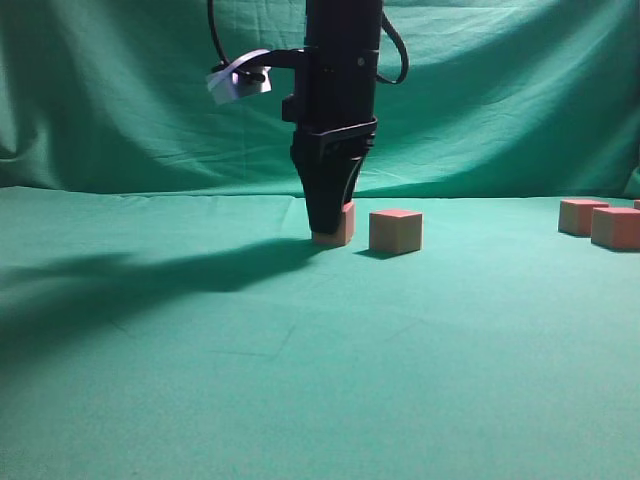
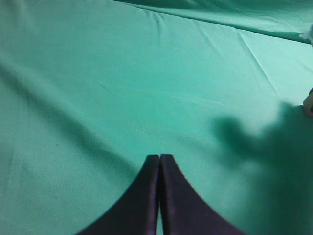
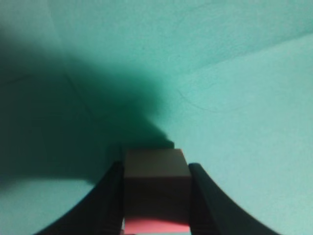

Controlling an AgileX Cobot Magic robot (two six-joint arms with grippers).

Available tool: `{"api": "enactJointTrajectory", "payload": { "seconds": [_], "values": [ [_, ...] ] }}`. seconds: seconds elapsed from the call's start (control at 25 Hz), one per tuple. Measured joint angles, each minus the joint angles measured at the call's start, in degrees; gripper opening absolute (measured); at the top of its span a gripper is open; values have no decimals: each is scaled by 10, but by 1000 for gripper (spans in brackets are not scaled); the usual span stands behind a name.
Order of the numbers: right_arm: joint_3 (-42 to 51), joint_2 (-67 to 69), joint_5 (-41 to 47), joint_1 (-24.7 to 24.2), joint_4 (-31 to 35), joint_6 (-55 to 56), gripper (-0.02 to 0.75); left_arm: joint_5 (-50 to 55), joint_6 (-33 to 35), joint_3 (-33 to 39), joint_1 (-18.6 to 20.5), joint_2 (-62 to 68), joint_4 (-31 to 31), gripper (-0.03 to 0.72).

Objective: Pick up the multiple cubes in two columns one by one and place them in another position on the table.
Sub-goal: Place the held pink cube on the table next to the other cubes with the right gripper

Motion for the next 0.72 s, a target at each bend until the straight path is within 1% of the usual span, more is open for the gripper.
{"api": "enactJointTrajectory", "payload": {
  "seconds": [0.56, 0.64, 0.72],
  "values": [
    [-1, 1, 0, 0, 12, -1, 273, 0, 0, 0, 0, 0, 0, 0],
    [-1, 2, 0, 0, 18, 1, 349, 0, 0, 0, 0, 0, 0, 0],
    [-1, 2, 0, 0, 20, 4, 454, 0, 0, 0, 0, 0, 0, 0]
  ]
}}
